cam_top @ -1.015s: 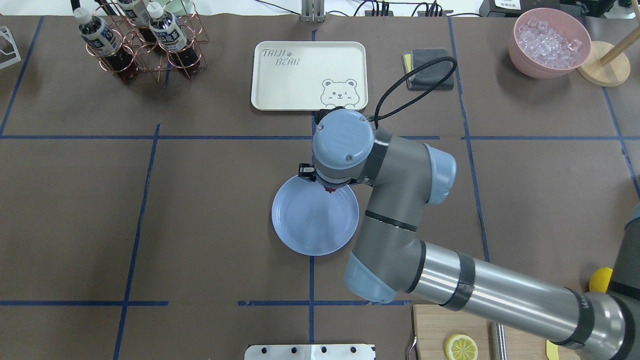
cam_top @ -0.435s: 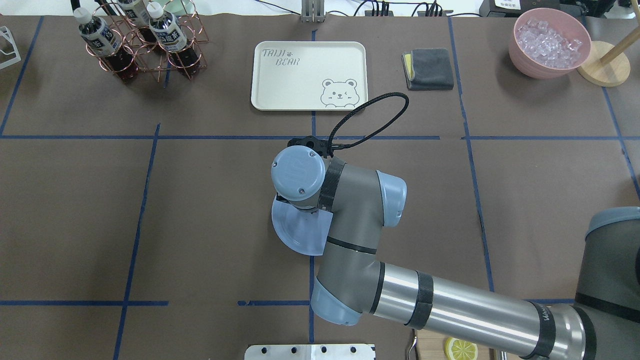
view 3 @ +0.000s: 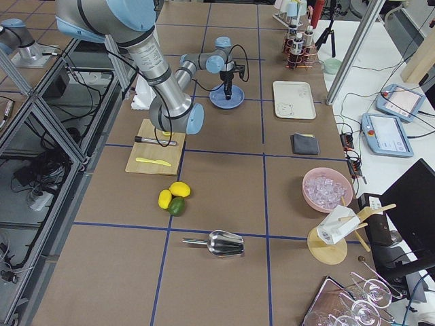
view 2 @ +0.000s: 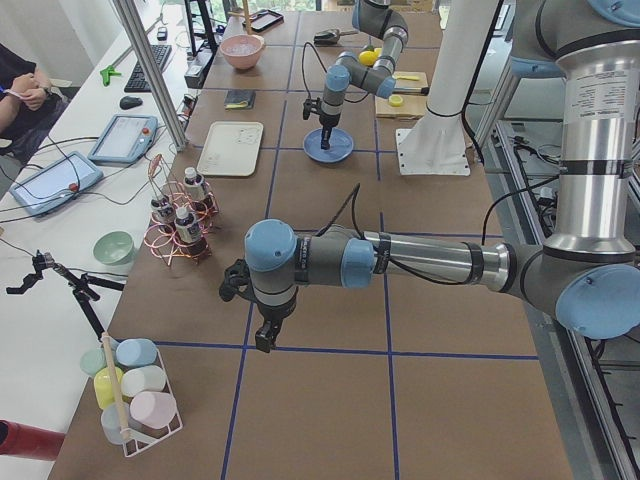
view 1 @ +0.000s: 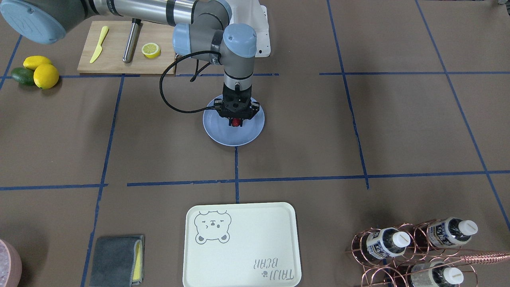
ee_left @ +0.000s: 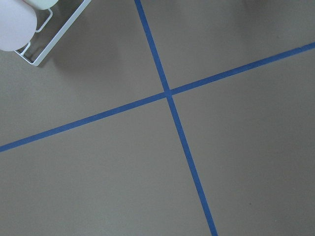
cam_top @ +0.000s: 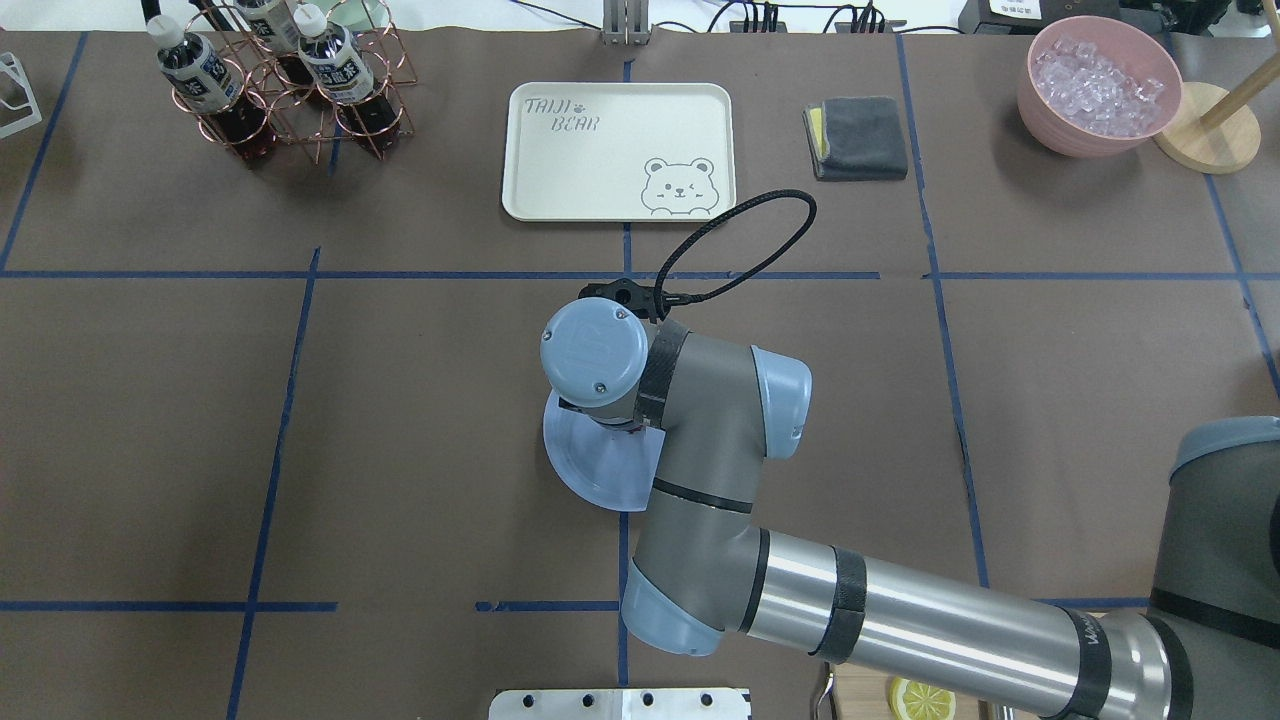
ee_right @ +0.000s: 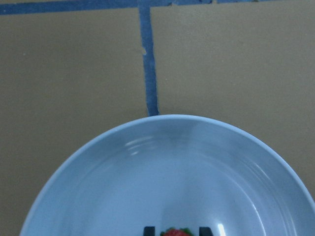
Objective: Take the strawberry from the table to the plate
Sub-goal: 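Lower the strawberry onto the plate and open the right gripper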
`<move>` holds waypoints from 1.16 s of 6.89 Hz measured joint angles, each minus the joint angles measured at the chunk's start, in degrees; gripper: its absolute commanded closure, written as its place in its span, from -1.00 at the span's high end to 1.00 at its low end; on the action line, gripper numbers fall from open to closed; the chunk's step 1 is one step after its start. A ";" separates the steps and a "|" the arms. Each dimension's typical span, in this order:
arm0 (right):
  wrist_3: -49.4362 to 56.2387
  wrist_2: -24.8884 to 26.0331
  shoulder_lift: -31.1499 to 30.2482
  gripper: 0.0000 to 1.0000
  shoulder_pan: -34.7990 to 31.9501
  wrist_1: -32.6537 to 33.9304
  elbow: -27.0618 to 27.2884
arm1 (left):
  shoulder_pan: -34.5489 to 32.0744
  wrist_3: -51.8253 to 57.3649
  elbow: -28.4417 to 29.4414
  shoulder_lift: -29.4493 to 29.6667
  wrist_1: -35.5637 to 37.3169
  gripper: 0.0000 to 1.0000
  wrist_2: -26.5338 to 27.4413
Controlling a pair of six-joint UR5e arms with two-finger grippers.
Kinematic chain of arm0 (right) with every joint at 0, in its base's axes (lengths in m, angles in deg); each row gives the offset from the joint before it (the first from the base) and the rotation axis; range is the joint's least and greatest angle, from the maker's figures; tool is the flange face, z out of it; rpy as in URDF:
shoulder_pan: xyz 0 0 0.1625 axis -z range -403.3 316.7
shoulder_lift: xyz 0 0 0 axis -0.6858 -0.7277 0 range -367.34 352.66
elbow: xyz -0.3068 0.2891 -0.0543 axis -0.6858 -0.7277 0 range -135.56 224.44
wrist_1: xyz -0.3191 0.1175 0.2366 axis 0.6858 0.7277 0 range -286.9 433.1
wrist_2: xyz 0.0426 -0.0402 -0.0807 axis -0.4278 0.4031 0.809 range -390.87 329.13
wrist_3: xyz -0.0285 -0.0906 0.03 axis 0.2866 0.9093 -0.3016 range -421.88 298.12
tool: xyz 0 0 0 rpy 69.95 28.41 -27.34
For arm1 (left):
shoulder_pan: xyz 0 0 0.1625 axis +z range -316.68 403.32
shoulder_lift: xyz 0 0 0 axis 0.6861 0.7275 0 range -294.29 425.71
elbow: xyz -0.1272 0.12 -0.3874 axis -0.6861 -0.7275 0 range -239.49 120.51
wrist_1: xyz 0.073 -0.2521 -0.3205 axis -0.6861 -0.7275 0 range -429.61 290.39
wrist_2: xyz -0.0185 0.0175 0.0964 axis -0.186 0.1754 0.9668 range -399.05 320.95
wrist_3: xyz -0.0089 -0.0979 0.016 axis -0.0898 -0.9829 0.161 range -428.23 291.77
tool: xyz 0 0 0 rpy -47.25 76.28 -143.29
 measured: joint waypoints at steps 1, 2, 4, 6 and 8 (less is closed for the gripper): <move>-0.02 0.00 0.11 -1.00 0.07 0.45 0.05 | 0.00 0.03 0.07 0.00 -0.01 1.00 0.02; -0.06 0.02 0.19 -1.00 0.22 0.54 0.01 | 0.01 0.03 0.10 0.00 -0.01 1.00 0.03; -0.08 0.09 0.15 -0.18 0.77 0.51 -0.12 | 0.01 -0.03 0.16 0.00 -0.01 1.00 0.04; -0.12 0.38 0.09 1.00 0.94 0.29 -0.12 | 0.01 -0.04 0.20 0.00 -0.01 1.00 0.04; 0.41 1.51 0.21 1.00 0.83 0.24 0.96 | 0.01 -0.02 0.25 0.00 -0.01 1.00 0.04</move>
